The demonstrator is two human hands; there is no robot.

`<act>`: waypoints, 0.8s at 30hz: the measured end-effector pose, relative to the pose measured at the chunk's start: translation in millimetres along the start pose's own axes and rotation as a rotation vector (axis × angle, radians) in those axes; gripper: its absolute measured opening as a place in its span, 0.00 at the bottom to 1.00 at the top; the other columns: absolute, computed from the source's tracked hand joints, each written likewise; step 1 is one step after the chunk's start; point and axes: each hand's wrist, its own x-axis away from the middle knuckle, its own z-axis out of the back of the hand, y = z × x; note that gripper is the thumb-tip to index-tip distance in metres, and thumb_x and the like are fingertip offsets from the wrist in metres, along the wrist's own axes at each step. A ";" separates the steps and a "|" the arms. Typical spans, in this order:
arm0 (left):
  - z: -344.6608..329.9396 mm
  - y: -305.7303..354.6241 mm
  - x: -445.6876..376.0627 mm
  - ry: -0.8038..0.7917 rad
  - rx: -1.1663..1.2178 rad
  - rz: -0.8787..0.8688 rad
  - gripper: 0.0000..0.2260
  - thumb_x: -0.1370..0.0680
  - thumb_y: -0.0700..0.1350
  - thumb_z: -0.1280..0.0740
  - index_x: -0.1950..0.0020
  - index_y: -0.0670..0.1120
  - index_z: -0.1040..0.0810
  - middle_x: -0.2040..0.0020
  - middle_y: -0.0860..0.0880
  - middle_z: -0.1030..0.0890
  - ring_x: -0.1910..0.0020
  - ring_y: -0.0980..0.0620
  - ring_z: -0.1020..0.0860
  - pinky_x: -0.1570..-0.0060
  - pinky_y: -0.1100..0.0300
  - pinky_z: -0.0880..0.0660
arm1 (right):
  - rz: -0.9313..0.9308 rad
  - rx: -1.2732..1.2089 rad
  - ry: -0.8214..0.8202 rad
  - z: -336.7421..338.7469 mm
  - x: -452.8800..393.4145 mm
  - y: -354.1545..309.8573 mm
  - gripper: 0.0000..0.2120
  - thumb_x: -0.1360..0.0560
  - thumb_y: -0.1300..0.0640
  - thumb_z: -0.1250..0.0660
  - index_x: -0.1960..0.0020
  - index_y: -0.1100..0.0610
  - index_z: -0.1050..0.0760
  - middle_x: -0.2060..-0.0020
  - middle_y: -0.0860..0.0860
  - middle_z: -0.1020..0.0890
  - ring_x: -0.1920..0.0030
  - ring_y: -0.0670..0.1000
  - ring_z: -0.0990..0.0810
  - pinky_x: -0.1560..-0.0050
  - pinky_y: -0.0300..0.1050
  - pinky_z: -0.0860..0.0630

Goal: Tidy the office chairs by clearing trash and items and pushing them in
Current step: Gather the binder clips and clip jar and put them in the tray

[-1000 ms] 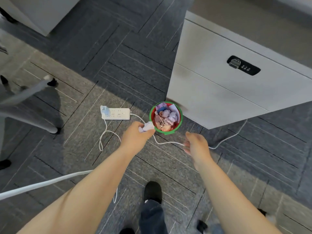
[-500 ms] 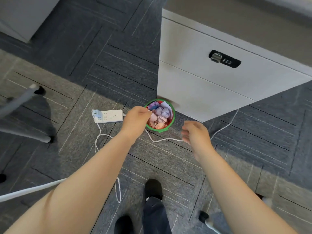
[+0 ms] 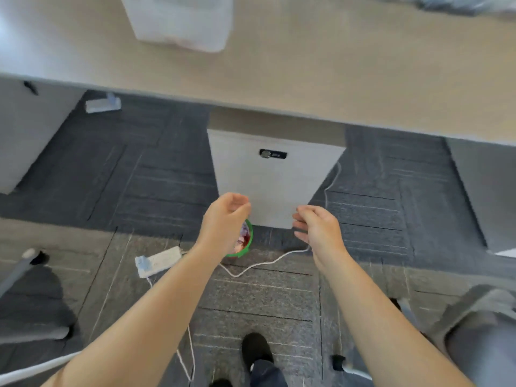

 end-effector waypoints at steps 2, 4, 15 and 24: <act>-11.8 22.3 22.8 -0.056 -0.005 -0.049 0.08 0.23 0.39 0.38 0.46 0.43 0.24 0.51 0.48 0.24 0.49 0.50 0.26 0.46 0.57 0.31 | 0.017 -0.045 0.073 32.5 29.2 -9.9 0.04 0.23 0.60 0.41 0.54 0.57 0.28 0.62 0.48 0.25 0.59 0.46 0.26 0.58 0.38 0.27; -31.3 43.7 47.0 -0.148 -0.029 -0.111 0.10 0.23 0.39 0.39 0.44 0.40 0.24 0.51 0.48 0.24 0.49 0.51 0.27 0.50 0.61 0.32 | 0.031 -0.091 0.154 71.4 58.0 -15.6 0.07 0.23 0.60 0.41 0.59 0.54 0.27 0.62 0.48 0.24 0.60 0.46 0.26 0.57 0.39 0.27; -197.9 93.8 196.5 -0.680 -0.216 -0.311 0.05 0.23 0.43 0.39 0.52 0.50 0.26 0.52 0.53 0.24 0.46 0.51 0.26 0.49 0.58 0.31 | 0.027 -0.286 0.676 297.3 201.8 33.3 0.11 0.24 0.62 0.40 0.65 0.54 0.29 0.65 0.52 0.26 0.64 0.46 0.27 0.65 0.37 0.31; -349.3 65.9 327.3 -0.839 -0.350 -0.338 0.06 0.23 0.44 0.40 0.49 0.47 0.26 0.54 0.51 0.25 0.54 0.53 0.28 0.63 0.68 0.34 | -0.086 -0.295 0.820 455.2 283.4 130.5 0.09 0.27 0.64 0.38 0.65 0.56 0.27 0.68 0.52 0.26 0.66 0.49 0.28 0.61 0.43 0.30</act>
